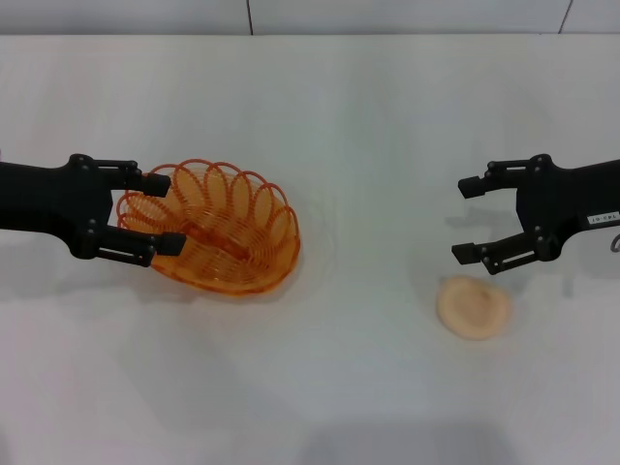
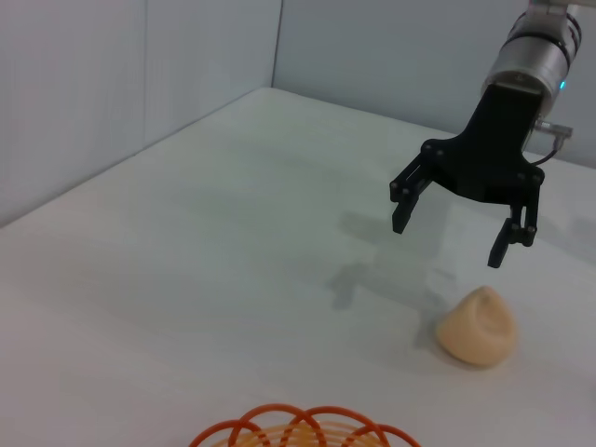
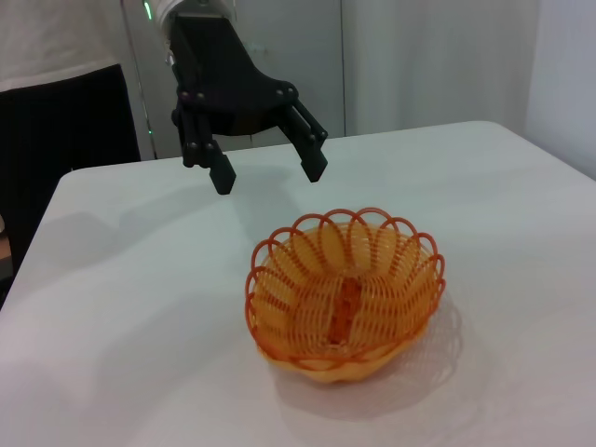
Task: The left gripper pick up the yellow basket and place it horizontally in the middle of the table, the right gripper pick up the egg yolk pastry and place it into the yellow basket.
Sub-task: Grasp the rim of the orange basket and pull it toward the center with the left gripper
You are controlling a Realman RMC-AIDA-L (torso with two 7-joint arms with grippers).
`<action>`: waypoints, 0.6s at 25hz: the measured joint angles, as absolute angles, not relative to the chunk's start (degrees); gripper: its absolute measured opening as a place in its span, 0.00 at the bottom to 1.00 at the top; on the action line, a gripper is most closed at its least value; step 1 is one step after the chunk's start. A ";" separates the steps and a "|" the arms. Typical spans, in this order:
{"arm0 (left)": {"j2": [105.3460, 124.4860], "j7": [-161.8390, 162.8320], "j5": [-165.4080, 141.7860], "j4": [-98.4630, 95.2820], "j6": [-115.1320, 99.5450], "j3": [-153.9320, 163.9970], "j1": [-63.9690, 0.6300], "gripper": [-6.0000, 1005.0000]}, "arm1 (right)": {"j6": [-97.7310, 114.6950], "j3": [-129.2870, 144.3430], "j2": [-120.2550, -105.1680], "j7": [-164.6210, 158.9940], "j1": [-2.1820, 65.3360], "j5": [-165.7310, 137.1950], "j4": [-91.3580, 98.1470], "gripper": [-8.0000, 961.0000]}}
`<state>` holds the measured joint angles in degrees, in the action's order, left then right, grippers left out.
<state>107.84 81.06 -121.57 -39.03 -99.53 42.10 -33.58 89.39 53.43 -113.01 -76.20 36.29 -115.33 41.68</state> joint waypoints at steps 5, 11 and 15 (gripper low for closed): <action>107.84 81.24 -121.78 -39.02 -99.40 42.10 -33.53 0.86 | 89.39 53.35 -113.41 -76.21 36.01 -115.31 42.57 0.92; 107.85 81.86 -122.30 -39.03 -99.40 42.10 -33.55 0.86 | 89.50 53.40 -113.74 -76.35 35.77 -115.31 42.92 0.92; 108.09 85.61 -123.23 -41.32 -99.43 42.45 -33.56 0.86 | 89.57 53.05 -113.89 -76.26 35.45 -115.23 43.00 0.92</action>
<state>108.09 85.61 -123.23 -41.32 -99.43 42.45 -33.56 89.57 53.05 -113.89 -76.27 35.45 -115.23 43.00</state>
